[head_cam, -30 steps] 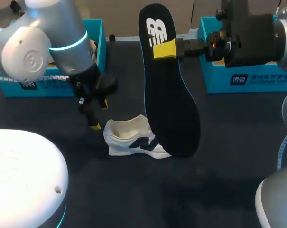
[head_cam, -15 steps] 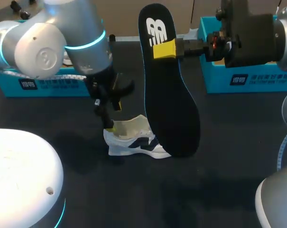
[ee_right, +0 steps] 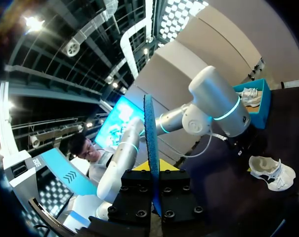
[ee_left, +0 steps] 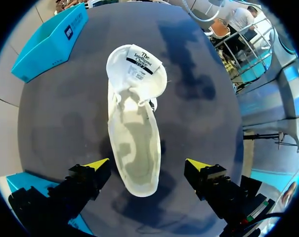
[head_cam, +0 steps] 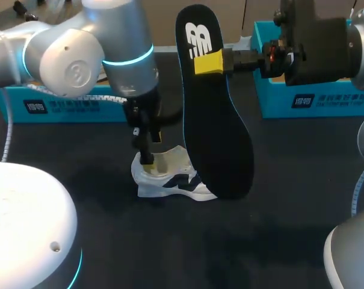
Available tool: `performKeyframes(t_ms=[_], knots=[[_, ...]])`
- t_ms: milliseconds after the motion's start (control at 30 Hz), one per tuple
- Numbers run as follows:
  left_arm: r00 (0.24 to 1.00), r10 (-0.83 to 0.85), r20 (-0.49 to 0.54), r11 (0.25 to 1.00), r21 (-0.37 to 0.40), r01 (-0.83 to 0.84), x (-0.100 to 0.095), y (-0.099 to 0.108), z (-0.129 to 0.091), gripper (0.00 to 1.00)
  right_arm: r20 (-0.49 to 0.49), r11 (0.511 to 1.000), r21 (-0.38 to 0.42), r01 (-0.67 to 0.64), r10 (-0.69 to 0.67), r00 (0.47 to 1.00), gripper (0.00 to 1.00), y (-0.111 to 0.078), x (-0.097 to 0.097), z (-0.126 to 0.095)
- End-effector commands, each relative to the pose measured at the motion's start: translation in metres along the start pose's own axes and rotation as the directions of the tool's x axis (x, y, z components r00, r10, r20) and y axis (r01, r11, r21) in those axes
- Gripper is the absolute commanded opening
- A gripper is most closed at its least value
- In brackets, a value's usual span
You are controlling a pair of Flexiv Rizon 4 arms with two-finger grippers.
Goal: Take the shoe out of the shoebox, open the shoe tongue, remove and reinsert the insole, then place the shoe into the shoebox
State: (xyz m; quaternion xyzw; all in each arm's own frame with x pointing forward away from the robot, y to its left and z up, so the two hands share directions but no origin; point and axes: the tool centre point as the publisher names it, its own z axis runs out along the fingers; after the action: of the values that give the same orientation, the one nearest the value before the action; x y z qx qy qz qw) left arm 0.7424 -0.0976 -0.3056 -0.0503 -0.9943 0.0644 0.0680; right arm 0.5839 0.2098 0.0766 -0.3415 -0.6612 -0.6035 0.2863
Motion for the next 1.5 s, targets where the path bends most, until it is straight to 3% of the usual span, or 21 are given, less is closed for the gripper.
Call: performKeyframes(t_ms=[33,433,1033,1267,1500], knots=[[1.000,-0.010,-0.001,1.000,-0.009,0.010,-0.003,-0.003,0.002,1.00,0.004,0.981,-0.196,-0.001,0.002,1.000,0.00,-0.008,0.006,0.004],[0.999,-0.050,-0.001,0.999,-0.013,0.050,-0.015,-0.008,0.008,1.00,0.004,0.981,-0.196,-0.001,0.002,1.000,0.00,-0.008,0.006,0.004],[0.996,-0.092,-0.007,0.996,-0.010,0.092,-0.058,-0.028,0.037,1.00,0.004,0.981,-0.196,-0.001,0.002,1.000,0.00,-0.008,0.006,0.004],[0.996,-0.092,0.001,0.995,0.029,0.092,-0.061,-0.029,0.050,1.00,0.004,0.981,-0.196,-0.001,0.002,1.000,0.00,-0.008,0.006,0.004],[0.996,-0.088,0.003,0.996,0.018,0.088,-0.060,-0.033,0.065,1.00,0.004,0.981,-0.196,-0.001,0.002,1.000,0.00,-0.008,0.006,0.004]])
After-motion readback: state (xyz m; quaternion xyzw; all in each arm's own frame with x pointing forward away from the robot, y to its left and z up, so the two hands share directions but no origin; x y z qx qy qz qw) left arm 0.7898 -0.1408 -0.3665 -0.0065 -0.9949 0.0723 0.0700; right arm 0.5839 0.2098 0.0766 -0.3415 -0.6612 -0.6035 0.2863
